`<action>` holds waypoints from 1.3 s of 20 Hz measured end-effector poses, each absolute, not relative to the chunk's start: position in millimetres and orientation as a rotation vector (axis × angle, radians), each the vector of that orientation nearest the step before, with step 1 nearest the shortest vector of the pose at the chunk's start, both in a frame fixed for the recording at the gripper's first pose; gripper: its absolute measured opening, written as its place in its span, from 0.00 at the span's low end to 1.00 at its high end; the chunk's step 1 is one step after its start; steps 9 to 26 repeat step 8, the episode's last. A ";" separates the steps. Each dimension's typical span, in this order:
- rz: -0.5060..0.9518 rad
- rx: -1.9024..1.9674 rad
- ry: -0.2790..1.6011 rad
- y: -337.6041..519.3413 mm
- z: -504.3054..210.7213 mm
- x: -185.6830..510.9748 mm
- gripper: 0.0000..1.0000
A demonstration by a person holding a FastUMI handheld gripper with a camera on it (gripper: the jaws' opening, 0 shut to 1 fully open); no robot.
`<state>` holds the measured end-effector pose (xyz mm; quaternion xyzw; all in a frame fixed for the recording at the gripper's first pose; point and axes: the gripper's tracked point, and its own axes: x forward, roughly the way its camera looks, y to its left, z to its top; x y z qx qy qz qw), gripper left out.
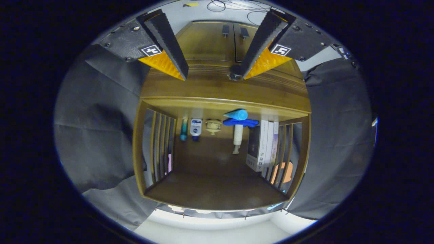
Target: Pull open the drawer, take out the items inside it, and place them on the countertop above the cabinet.
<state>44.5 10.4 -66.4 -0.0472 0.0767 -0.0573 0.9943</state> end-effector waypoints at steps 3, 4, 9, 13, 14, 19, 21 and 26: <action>-0.110 -0.046 0.132 -2.3 -51.3 12.0 1.00; -0.110 -0.033 0.119 -5.4 -42.7 2.4 1.00; -0.085 -0.007 0.064 -5.5 -5.5 -31.7 1.00; -0.085 -0.007 0.064 -5.5 -5.5 -31.7 1.00; -0.085 -0.007 0.064 -5.5 -5.5 -31.7 1.00; -0.085 -0.007 0.064 -5.5 -5.5 -31.7 1.00; -0.085 -0.007 0.064 -5.5 -5.5 -31.7 1.00; -0.085 -0.007 0.064 -5.5 -5.5 -31.7 1.00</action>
